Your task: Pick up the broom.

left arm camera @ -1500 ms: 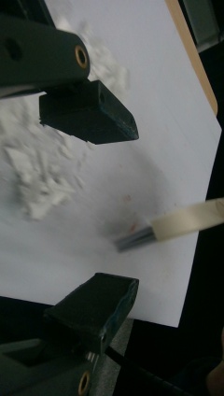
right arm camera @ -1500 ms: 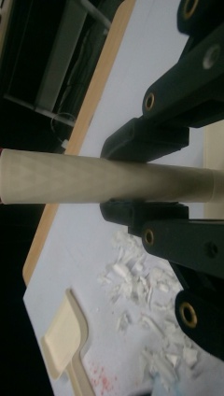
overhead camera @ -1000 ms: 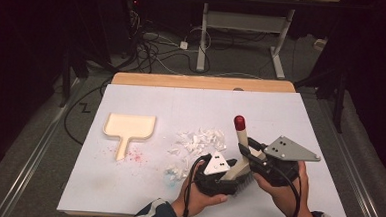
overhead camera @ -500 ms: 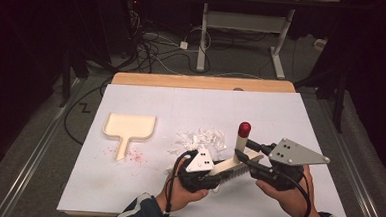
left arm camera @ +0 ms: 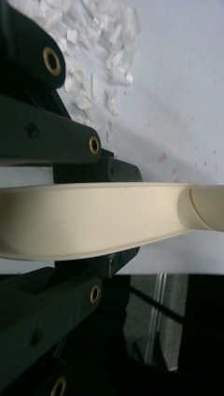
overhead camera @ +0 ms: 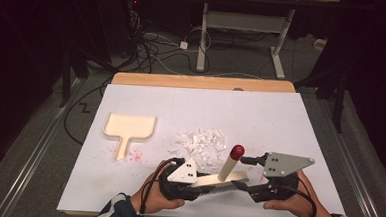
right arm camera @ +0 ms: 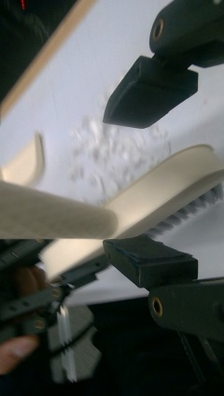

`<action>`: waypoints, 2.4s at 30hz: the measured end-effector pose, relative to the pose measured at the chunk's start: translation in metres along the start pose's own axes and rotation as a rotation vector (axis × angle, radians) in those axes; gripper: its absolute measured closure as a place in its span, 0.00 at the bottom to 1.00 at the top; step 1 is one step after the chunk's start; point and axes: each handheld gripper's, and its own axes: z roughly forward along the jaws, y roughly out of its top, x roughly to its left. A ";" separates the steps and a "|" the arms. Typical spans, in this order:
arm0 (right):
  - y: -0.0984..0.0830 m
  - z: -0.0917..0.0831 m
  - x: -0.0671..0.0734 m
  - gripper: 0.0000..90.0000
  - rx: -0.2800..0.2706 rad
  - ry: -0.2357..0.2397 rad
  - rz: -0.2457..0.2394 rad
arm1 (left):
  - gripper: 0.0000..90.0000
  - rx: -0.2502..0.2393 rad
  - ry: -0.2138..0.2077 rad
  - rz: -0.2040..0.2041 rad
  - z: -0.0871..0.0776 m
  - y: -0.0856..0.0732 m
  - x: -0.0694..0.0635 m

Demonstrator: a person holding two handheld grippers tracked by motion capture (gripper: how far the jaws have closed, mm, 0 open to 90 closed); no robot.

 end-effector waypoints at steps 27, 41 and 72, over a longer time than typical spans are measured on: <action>-0.009 0.033 0.013 0.75 0.084 0.221 -0.076 | 0.49 -0.068 0.001 0.037 -0.017 0.000 -0.001; -0.011 0.011 -0.009 0.75 0.056 0.036 0.017 | 0.20 -0.024 0.442 0.022 -0.058 -0.046 -0.002; -0.023 -0.007 -0.049 0.75 0.055 -0.209 0.162 | 0.20 0.102 0.570 -0.140 -0.080 -0.127 -0.010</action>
